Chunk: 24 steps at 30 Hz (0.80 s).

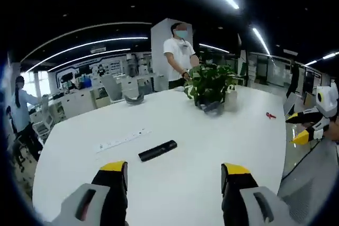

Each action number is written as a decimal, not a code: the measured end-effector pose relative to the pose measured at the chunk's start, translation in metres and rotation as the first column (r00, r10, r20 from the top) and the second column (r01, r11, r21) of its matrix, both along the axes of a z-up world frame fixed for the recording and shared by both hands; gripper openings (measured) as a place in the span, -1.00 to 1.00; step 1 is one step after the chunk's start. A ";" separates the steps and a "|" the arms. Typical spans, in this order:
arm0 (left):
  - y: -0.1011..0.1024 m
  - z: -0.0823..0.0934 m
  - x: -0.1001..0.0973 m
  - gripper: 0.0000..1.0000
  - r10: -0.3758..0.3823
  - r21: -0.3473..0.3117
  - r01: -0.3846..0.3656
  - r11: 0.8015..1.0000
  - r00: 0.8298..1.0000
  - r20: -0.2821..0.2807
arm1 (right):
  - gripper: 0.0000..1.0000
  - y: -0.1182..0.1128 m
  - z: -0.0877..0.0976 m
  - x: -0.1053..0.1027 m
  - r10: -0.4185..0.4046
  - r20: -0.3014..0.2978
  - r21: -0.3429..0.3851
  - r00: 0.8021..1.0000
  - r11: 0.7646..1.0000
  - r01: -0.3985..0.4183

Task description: Press the specified remote control buttons in sequence, fully releasing each button before pressing the next.

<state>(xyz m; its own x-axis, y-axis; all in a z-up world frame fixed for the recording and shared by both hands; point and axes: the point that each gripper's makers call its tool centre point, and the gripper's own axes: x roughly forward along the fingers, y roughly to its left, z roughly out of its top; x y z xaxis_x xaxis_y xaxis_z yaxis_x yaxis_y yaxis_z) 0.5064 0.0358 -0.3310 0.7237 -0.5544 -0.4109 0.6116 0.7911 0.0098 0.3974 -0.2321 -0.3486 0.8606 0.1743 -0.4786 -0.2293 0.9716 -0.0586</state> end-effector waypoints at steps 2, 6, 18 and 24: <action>0.004 0.000 -0.012 0.58 0.024 -0.007 -0.024 1.000 1.000 0.005 | 0.29 0.002 0.002 0.000 0.009 0.010 0.000 1.000 1.000 -0.009; 0.015 0.005 -0.033 0.62 0.089 -0.026 -0.089 0.996 0.996 0.013 | 0.30 0.005 0.005 0.000 0.020 0.024 -0.004 1.000 1.000 -0.020; 0.037 0.000 -0.094 0.61 0.207 -0.067 -0.209 0.976 0.978 -0.026 | 0.29 0.001 0.013 0.002 0.012 0.062 -0.001 0.998 1.000 -0.012; 0.045 -0.002 -0.106 0.62 0.238 -0.009 -0.238 0.971 0.971 0.007 | 0.38 0.003 0.020 0.003 0.020 0.085 0.015 0.996 1.000 -0.022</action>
<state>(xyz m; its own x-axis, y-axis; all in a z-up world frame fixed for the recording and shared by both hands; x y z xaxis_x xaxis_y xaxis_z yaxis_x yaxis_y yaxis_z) 0.4000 0.0805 -0.3333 0.8382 -0.3694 -0.4011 0.4060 0.9138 0.0070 0.4006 -0.2288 -0.3287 0.8940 0.1998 -0.4011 -0.2445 0.9676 -0.0627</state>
